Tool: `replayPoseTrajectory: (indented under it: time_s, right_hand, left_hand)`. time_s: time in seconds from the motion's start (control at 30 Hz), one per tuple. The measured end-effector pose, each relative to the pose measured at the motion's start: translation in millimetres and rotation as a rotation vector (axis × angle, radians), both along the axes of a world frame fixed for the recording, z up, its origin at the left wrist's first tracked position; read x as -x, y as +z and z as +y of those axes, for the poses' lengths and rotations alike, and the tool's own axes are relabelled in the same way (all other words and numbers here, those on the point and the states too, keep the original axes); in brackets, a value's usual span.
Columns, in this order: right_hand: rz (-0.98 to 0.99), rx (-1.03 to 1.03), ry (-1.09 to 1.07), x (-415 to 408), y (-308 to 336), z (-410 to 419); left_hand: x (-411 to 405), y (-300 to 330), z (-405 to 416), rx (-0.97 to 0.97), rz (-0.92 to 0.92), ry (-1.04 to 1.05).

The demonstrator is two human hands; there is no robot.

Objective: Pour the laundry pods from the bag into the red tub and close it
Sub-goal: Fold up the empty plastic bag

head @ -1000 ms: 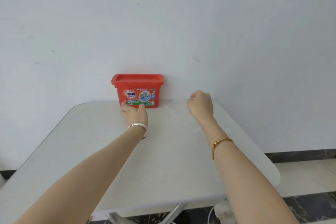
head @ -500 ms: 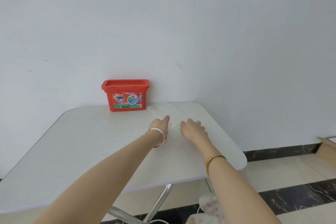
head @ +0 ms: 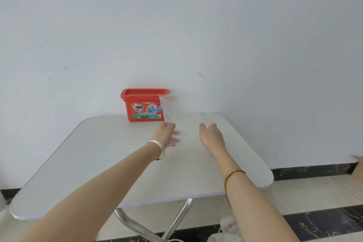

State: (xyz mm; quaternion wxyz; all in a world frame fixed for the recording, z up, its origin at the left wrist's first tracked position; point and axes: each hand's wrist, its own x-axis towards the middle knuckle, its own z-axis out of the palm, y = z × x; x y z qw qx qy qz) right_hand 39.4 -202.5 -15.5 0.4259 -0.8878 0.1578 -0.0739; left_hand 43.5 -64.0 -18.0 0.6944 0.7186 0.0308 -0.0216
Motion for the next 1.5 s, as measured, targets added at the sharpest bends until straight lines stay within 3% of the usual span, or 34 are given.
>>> replayPoseTrajectory:
  time_s: [0.23, 0.4, 0.57, 0.77, 0.93, 1.07, 1.17, 1.33, 1.5]
  right_hand:
    - [-0.272, -0.326, 0.107, -9.8, 4.5, 33.6]
    - [-0.447, -0.241, 0.163, -3.2, 1.0, 54.1]
    - [-0.559, -0.083, 0.18, 1.5, 0.3, 67.5]
    - [-0.557, 0.083, 0.159, 6.3, -1.1, 69.7]
    - [-0.541, 0.056, 0.159, 9.5, -0.4, 69.1]
    - [-0.525, 0.055, 0.174, 9.3, -3.4, 71.5]
    - [-0.508, -0.059, 0.231, 7.2, -8.8, 70.1]
    - [-0.35, -0.554, 0.401, 6.6, 8.5, 69.5]
    - [-0.394, -0.637, 0.521, 7.9, 18.0, 68.7]
  left_hand:
    - [9.7, 0.1, 42.8, 0.108, -0.118, 0.055]
    - [10.9, -2.4, 56.6, 0.101, -0.183, 0.257]
    - [11.4, -4.3, 65.4, -0.025, -0.287, 0.395]
    - [13.1, -3.9, 71.3, -0.169, -0.395, 0.473]
    - [13.8, -4.5, 79.9, -0.433, -0.472, 0.478]
    - [13.5, -7.7, 83.1, -0.461, -0.487, 0.481]
    - [14.0, -11.8, 88.4, -0.45, -0.493, 0.493]
    - [15.4, -18.6, 102.2, -0.355, -0.525, 0.447]
    - [25.0, -11.4, 107.0, -0.042, -0.416, 0.209]
